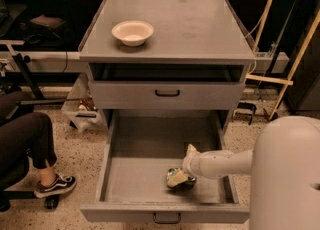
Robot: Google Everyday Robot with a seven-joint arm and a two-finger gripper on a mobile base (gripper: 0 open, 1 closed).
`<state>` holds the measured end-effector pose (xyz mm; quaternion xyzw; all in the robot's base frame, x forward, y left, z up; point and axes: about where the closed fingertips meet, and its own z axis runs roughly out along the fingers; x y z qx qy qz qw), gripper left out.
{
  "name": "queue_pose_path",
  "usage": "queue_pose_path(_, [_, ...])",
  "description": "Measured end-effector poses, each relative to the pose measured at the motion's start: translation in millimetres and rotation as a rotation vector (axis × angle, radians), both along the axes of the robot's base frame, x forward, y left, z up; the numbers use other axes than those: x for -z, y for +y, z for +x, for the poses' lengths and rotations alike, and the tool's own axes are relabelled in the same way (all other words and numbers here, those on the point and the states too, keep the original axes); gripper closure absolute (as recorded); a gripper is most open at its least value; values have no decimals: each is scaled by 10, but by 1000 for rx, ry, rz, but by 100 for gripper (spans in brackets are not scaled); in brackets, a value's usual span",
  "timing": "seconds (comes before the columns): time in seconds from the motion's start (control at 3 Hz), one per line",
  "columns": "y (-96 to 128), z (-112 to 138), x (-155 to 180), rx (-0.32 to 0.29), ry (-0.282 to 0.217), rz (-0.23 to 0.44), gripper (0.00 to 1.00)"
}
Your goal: Pick green can from middle drawer and place on counter
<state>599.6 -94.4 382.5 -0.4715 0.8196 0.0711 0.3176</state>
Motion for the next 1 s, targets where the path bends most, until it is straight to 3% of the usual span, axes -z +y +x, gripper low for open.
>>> queue_pose_path(0.67, [-7, -18, 93, -5, 5, -35, 0])
queue_pose_path(1.0, [-7, -18, 93, -5, 5, -35, 19])
